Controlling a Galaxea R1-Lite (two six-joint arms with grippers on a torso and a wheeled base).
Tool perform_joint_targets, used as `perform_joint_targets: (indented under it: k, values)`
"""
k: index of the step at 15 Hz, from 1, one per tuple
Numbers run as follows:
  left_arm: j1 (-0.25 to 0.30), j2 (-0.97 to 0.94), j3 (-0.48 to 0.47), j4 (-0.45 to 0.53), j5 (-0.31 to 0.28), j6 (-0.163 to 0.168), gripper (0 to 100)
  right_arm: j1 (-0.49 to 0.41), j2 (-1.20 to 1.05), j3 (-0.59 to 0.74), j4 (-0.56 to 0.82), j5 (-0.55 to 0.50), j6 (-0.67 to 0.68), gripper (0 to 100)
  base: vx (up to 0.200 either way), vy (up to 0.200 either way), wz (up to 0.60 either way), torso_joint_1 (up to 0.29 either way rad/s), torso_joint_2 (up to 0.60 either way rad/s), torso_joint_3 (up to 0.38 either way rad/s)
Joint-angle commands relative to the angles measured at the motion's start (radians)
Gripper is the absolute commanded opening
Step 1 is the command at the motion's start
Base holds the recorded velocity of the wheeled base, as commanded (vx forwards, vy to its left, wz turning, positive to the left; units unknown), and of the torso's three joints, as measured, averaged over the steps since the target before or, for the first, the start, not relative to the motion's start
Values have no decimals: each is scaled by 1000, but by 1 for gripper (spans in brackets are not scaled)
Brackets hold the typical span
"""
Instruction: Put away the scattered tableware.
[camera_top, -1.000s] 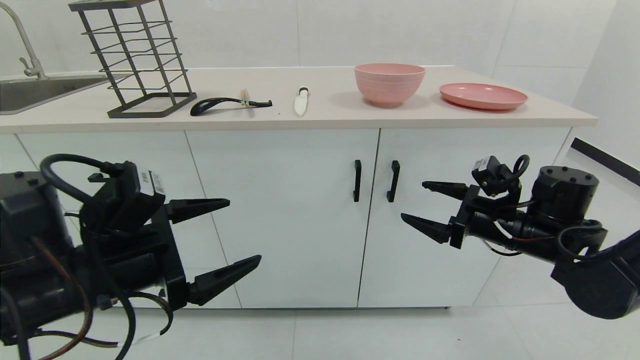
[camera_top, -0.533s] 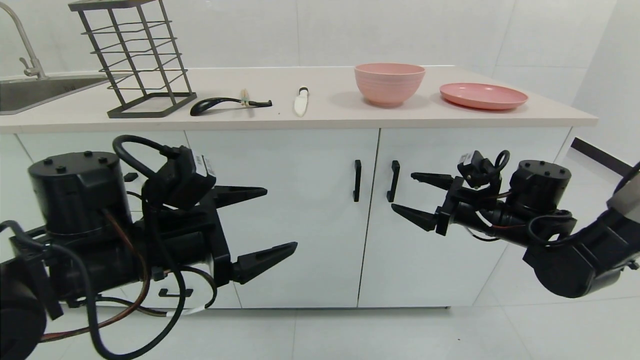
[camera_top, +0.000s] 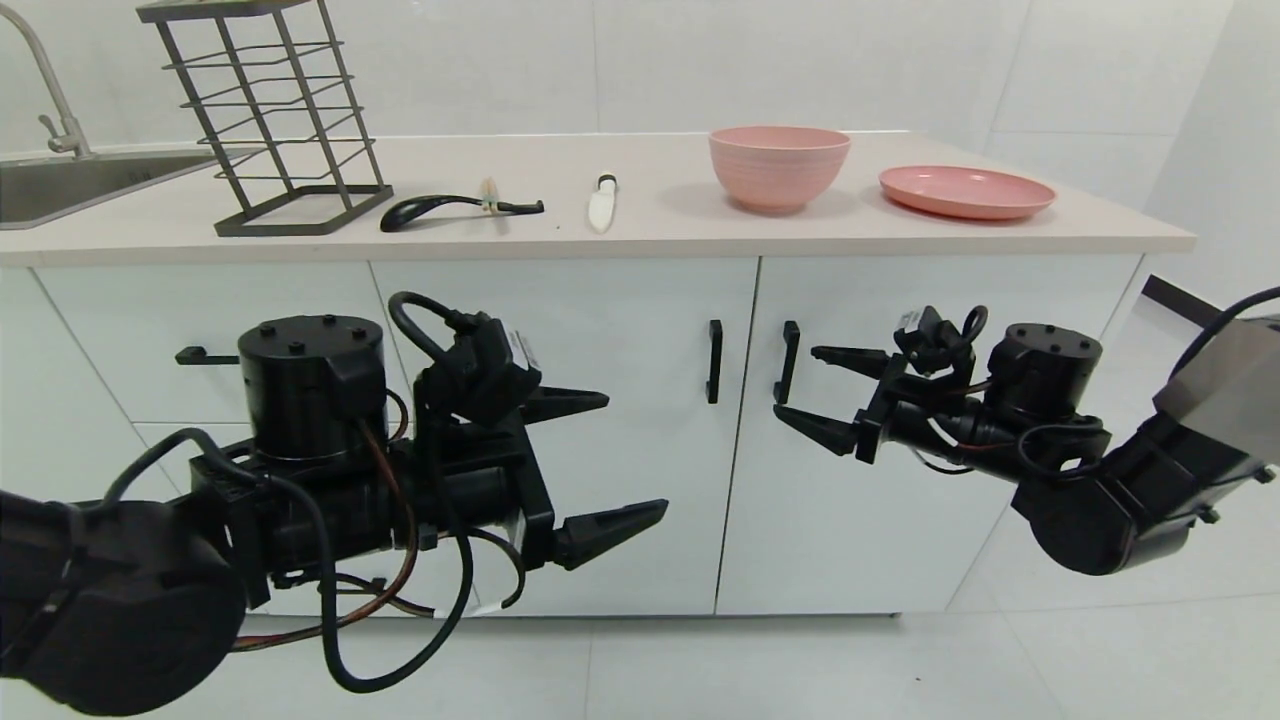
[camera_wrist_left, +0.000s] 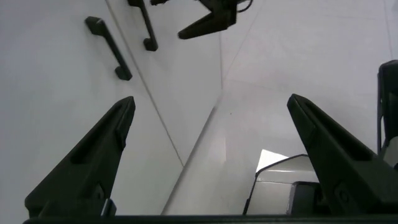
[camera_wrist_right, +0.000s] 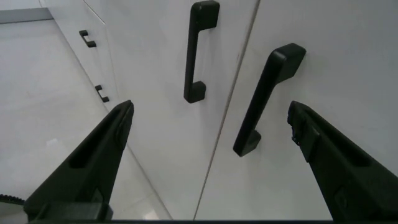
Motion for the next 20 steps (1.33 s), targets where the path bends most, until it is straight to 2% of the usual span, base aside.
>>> perform_joint_targets:
  k: [1,2,3,4,11,13,14,17,20]
  values:
    - [-30,43,-17,-23,-16,3,100,19,30,-26,-1,8,-1,100,0,0,0,0,0,0]
    - [-45,43,-17,-30,-31,2,100,20,30,-30,-1,8,-1,100,0,0,0,0,0,0]
    - [-87,44,-20,-47,-54,-3,100,20,39,-43,-1,8,-1,100,0,0,0,0,0,0]
    - [-99,58,-37,-50,-51,-3,100,20,45,-49,-1,8,-1,100,0,0,0,0,0,0]
    - [-98,165,-164,-76,-43,-7,100,5,83,-90,-1,9,1,100,0,0,0,0,0,0]
    - [-98,196,-167,-149,-45,-66,100,16,103,-110,-1,34,1,100,0,0,0,0,0,0]
    - [-93,213,-169,-190,-43,-83,100,25,105,-118,-1,52,1,100,0,0,0,0,0,0]
    - [-79,254,-187,-238,-11,-86,100,37,122,-130,-3,77,1,100,0,0,0,0,0,0]
    - [-84,286,-202,-253,-5,-87,100,39,148,-132,-45,157,1,100,0,0,0,0,0,0]
